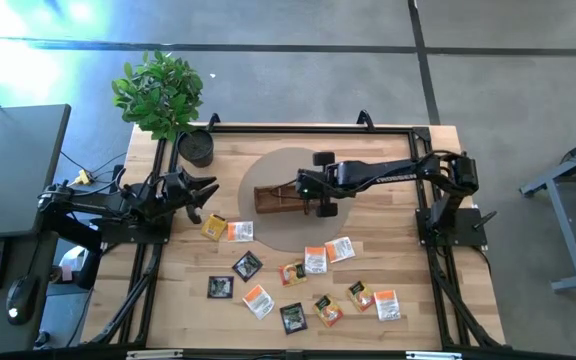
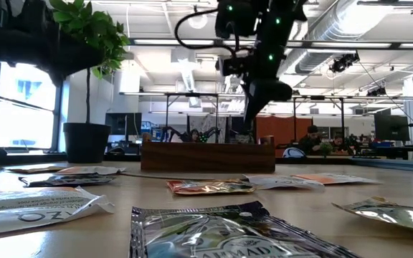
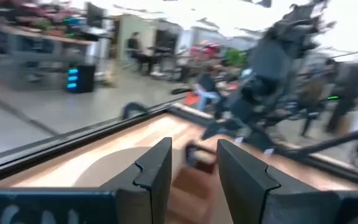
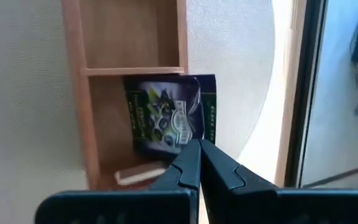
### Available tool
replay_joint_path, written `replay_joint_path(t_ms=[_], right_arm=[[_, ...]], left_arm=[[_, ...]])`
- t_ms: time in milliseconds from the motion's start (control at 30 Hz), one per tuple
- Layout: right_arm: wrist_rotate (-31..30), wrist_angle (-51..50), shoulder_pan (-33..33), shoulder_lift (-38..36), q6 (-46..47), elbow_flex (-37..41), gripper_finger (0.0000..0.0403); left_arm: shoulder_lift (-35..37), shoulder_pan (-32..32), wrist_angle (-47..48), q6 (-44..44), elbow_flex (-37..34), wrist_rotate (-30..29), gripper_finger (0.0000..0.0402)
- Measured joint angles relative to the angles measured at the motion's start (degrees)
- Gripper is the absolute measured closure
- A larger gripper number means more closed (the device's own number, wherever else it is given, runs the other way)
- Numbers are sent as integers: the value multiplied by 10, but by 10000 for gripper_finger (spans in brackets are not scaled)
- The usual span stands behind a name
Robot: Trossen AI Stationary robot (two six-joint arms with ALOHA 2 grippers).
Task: Pick & Place Tea
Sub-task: Put the purple tea bag into the right section of the wooden organizer
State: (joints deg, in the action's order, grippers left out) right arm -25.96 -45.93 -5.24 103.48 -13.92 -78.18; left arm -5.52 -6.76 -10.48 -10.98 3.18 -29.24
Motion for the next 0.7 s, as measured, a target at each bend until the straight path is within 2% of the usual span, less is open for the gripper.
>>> replay_joint_path(t_ms=[100, 200, 400, 567, 700], right_arm=[[15, -51, 6, 0, 21, -36, 403], [30, -82, 11, -6, 29, -60, 403], [50, -21, 14, -67, 35, -23, 403], [91, 117, 15, -166, 60, 90, 403], [165, 329, 31, -235, 57, 226, 403]], left_arm=[[-7, 0, -46, 5, 1, 43, 275], [-28, 0, -48, 27, 12, 68, 275], [-137, 0, -3, 75, 86, 85, 275], [-273, 0, 124, 112, 208, 124, 275], [-382, 0, 254, 86, 301, 135, 275]])
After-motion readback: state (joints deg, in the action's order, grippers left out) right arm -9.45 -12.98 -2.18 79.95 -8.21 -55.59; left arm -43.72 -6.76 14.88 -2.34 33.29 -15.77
